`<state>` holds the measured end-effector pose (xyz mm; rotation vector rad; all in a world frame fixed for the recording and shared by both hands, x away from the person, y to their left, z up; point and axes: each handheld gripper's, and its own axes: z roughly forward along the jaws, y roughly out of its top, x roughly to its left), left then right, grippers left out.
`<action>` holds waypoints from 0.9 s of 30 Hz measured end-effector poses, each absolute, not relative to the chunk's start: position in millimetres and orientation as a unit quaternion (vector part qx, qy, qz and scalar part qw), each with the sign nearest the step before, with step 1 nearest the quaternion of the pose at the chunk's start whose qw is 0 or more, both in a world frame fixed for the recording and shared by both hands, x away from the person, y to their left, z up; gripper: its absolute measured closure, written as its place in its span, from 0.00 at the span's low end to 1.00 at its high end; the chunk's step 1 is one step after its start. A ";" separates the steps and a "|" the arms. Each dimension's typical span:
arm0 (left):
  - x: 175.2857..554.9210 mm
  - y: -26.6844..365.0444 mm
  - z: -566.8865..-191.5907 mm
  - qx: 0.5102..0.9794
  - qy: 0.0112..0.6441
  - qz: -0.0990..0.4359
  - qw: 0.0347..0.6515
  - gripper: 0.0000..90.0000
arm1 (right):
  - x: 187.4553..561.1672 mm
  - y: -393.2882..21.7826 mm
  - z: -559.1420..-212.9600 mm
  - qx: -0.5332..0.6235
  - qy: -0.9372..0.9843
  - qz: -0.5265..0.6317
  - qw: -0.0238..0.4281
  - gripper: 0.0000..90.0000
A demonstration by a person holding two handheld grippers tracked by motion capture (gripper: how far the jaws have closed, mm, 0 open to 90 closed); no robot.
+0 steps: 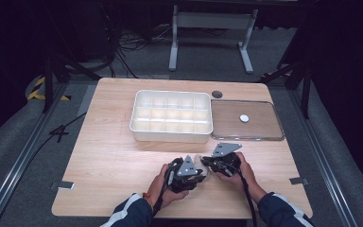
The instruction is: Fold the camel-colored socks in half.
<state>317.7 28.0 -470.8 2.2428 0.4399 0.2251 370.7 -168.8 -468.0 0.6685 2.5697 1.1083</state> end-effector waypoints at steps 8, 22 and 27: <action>319.5 29.8 -474.3 0.885 0.185 0.087 0.419 0.86 | 372.9 -169.6 -463.8 0.237 0.883 0.384 0.129 0.93; 319.8 30.8 -477.7 0.877 0.196 0.078 0.432 0.86 | 378.1 -181.2 -442.2 0.255 0.848 0.443 0.141 0.90; 319.1 30.0 -477.3 0.879 0.194 0.080 0.429 0.86 | 370.1 -159.3 -443.6 0.192 0.865 0.447 0.120 0.88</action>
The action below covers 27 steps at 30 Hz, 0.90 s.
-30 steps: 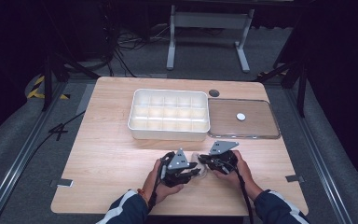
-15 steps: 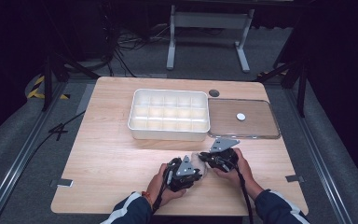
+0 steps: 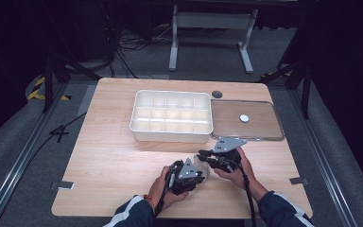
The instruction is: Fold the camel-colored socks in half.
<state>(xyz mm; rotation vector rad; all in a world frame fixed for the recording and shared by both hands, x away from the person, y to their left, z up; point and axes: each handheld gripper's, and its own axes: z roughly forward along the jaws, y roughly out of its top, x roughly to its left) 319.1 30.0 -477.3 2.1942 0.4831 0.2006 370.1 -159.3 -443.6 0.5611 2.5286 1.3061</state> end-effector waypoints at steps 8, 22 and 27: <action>319.5 30.2 -477.6 0.877 0.197 0.082 0.430 0.88 | 387.6 -155.9 -463.8 0.211 0.874 0.426 0.102 0.90; 319.8 30.5 -478.5 0.876 0.198 0.080 0.432 0.88 | 398.8 -154.9 -470.9 0.239 0.872 0.399 0.152 0.90; 318.9 30.8 -479.2 0.876 0.193 0.088 0.433 0.88 | 395.2 -175.4 -453.8 0.239 0.853 0.437 0.158 0.87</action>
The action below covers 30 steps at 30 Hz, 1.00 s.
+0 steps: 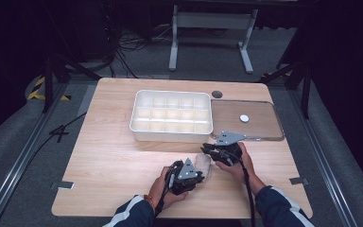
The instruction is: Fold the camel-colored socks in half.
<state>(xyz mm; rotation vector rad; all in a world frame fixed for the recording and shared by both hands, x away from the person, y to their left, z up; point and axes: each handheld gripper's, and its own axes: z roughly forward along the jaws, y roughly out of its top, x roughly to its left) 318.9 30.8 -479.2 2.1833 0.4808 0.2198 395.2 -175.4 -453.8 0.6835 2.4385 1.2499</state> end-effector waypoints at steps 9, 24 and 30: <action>319.7 31.2 -479.4 0.876 0.194 0.085 0.434 0.88 | 369.7 -179.1 -446.4 0.193 0.873 0.429 0.127 0.83; 320.9 31.0 -479.7 0.875 0.194 0.083 0.437 0.88 | 381.6 -180.6 -464.2 0.236 0.888 0.374 0.128 0.83; 319.7 30.9 -479.5 0.877 0.193 0.088 0.432 0.88 | 383.7 -186.8 -462.3 0.263 0.887 0.347 0.153 0.82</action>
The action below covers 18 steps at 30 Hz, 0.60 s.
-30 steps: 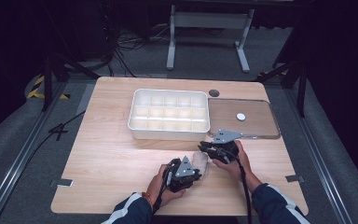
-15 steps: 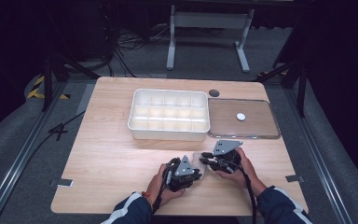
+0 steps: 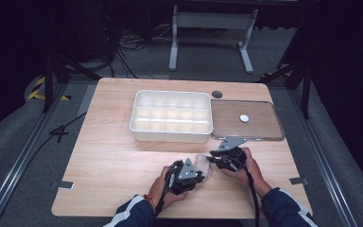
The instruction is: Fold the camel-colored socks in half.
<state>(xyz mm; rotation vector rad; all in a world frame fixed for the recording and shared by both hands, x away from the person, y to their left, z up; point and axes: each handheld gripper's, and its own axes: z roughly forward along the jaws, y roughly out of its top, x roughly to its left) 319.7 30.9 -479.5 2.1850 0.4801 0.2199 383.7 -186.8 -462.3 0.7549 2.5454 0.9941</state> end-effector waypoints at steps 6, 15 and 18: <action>321.1 31.0 -479.6 0.875 0.195 0.081 0.435 0.88 | 385.4 -198.7 -455.3 0.277 0.872 0.378 0.143 0.77; 320.4 31.2 -479.2 0.877 0.191 0.085 0.432 0.88 | 374.3 -191.6 -444.5 0.263 0.863 0.412 0.126 0.58; 321.9 31.3 -479.8 0.874 0.195 0.076 0.439 0.88 | 373.4 -192.8 -444.1 0.269 0.858 0.420 0.123 0.48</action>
